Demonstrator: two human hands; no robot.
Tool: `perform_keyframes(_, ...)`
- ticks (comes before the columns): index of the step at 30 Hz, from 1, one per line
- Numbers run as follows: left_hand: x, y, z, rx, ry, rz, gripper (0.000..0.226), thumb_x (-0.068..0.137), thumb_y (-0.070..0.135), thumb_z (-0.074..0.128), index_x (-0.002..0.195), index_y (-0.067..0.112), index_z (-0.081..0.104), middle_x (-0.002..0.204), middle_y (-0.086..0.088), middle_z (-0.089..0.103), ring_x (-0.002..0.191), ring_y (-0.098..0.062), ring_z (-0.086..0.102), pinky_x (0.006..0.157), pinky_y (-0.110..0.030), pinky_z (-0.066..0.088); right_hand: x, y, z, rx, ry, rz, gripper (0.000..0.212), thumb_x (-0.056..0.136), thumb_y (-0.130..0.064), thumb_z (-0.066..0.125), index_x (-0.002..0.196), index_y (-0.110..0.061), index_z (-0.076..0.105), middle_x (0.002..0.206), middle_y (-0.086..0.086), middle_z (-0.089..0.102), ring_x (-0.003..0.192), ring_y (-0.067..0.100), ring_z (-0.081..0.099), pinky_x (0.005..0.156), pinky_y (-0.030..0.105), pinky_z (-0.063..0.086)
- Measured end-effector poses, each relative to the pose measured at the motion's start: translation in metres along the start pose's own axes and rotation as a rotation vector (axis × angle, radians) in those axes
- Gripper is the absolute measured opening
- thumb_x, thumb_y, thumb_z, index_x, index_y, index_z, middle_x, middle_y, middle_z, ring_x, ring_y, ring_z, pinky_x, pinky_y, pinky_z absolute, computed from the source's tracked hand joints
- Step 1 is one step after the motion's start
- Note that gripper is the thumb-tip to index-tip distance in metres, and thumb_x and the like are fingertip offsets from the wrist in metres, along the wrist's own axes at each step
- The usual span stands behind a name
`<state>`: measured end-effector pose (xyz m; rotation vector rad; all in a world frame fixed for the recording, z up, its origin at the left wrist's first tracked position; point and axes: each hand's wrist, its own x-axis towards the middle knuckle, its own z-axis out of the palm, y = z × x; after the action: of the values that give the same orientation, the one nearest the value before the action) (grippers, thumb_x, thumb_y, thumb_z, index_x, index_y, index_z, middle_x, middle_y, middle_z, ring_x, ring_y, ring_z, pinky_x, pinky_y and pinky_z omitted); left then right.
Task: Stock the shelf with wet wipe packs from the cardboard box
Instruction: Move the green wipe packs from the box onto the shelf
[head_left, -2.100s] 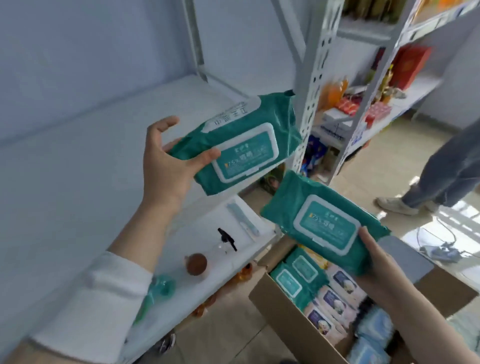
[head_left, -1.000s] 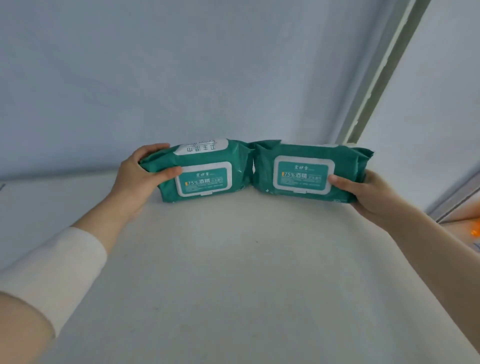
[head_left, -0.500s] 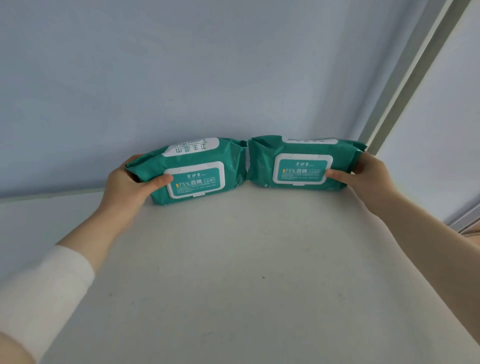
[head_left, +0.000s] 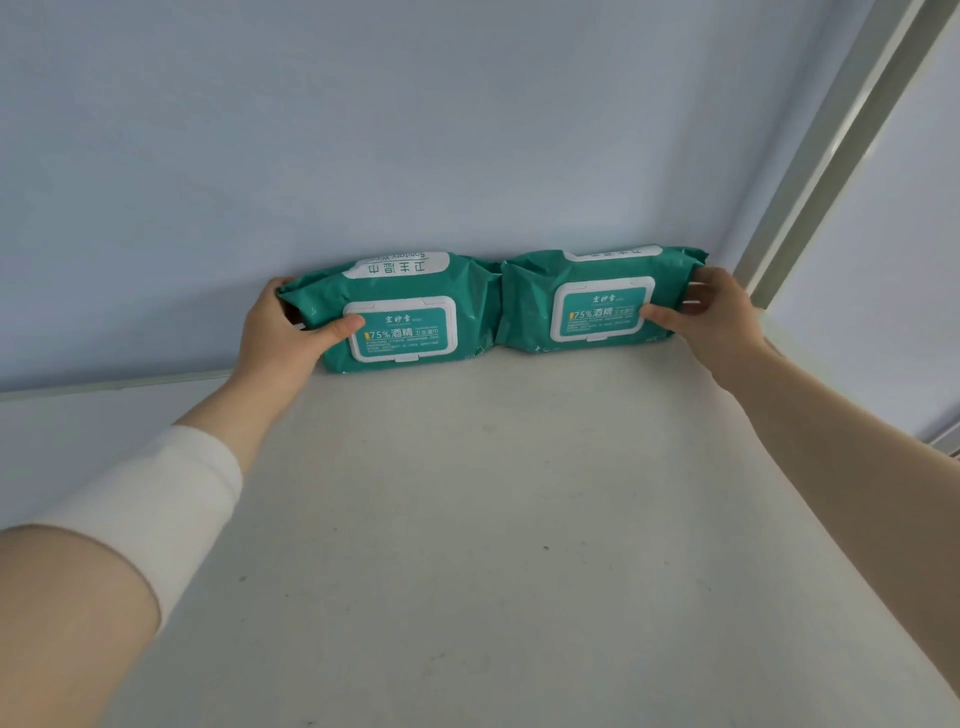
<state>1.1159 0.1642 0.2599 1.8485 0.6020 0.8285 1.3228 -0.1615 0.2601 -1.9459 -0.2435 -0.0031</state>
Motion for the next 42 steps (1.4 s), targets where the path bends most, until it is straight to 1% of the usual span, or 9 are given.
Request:
perform_keyframes(6,-0.011,0.010,-0.004,0.018,0.026,-0.105,0.069,0.070,0.021,0.080,0.127,0.010,0.043,0.123,-0.003,0.057,0.105,-0.013,0.056,0.089,-0.025,0.043,-0.029,-0.013,0.006,-0.112,0.076,0.124,0.089,0.076,-0.031,0.076,0.146,-0.014,0.024,0.143,0.005,0.044,0.129,0.023,0.044,0.106,0.043,0.040)
perform_keyframes(8,-0.022,0.022,-0.012,0.205,0.096,-0.052,0.076,0.073,0.026,0.077,0.134,0.004,0.037,0.132,-0.011,0.049,0.117,-0.022,0.050,0.099,-0.030,0.038,-0.054,-0.025,0.004,-0.285,0.095,0.074,0.084,0.081,-0.035,0.070,0.147,-0.012,0.023,0.148,0.008,0.037,0.135,0.026,0.037,0.110,0.042,0.033)
perform_keyframes(11,-0.055,0.045,-0.023,0.576,0.121,0.198,0.073,0.080,0.028,0.070,0.138,0.001,0.035,0.141,-0.019,0.038,0.132,-0.032,0.034,0.107,-0.038,0.025,-0.107,-0.041,0.002,-0.597,0.051,-0.090,0.073,0.089,-0.035,0.059,0.146,-0.009,0.023,0.149,0.013,0.033,0.138,0.029,0.030,0.113,0.039,0.024)
perform_keyframes(15,-0.120,0.073,-0.022,0.946,-0.280,0.448,0.064,0.086,0.028,0.061,0.140,0.007,0.033,0.146,-0.017,0.032,0.134,-0.032,0.030,0.108,-0.042,0.024,-0.187,-0.053,-0.010,-1.095,-0.080,-0.275,0.065,0.094,-0.039,0.047,0.148,-0.013,0.021,0.156,0.011,0.018,0.145,0.029,0.010,0.118,0.043,0.012)
perform_keyframes(18,-0.176,0.094,-0.014,1.128,-0.570,0.546,0.061,0.090,0.032,0.054,0.140,0.009,0.030,0.144,-0.015,0.036,0.134,-0.032,0.030,0.110,-0.043,0.023,-0.252,-0.054,-0.027,-1.258,-0.155,-0.233,0.060,0.097,-0.039,0.039,0.148,-0.015,0.019,0.157,0.010,0.013,0.146,0.029,0.004,0.118,0.047,0.008)
perform_keyframes(24,-0.287,0.156,0.008,1.136,-0.756,0.732,0.050,0.093,0.031,0.047,0.137,0.010,0.036,0.145,-0.014,0.036,0.138,-0.033,0.025,0.114,-0.043,0.017,-0.370,-0.048,-0.104,-1.357,-0.136,-0.085,0.059,0.098,-0.041,0.033,0.149,-0.015,0.016,0.157,0.010,0.013,0.146,0.030,0.004,0.118,0.048,0.006)
perform_keyframes(31,-0.448,0.205,0.056,0.818,-0.910,0.933,0.047,0.091,0.029,0.049,0.134,0.011,0.042,0.143,-0.010,0.042,0.135,-0.028,0.031,0.110,-0.039,0.023,-0.516,-0.010,-0.215,-1.264,-0.063,-0.018,0.060,0.097,-0.042,0.036,0.148,-0.015,0.019,0.156,0.008,0.019,0.146,0.027,0.008,0.119,0.046,0.009)
perform_keyframes(37,-0.595,0.176,0.119,0.844,-1.185,0.941,0.051,0.093,0.035,0.045,0.140,0.015,0.034,0.147,-0.006,0.037,0.137,-0.025,0.029,0.110,-0.038,0.024,-0.648,0.107,-0.297,-1.307,-0.129,0.381,0.065,0.096,-0.045,0.036,0.149,-0.014,0.013,0.158,0.009,0.013,0.146,0.029,0.003,0.119,0.048,0.008)
perform_keyframes(42,-0.664,0.115,0.147,0.987,-1.407,0.918,0.049,0.092,0.033,0.049,0.136,0.014,0.039,0.143,-0.006,0.041,0.134,-0.026,0.033,0.109,-0.040,0.027,-0.718,0.190,-0.305,-1.230,-0.275,0.627,0.065,0.097,-0.047,0.032,0.149,-0.016,0.010,0.158,0.009,0.013,0.146,0.031,0.005,0.117,0.049,0.010)
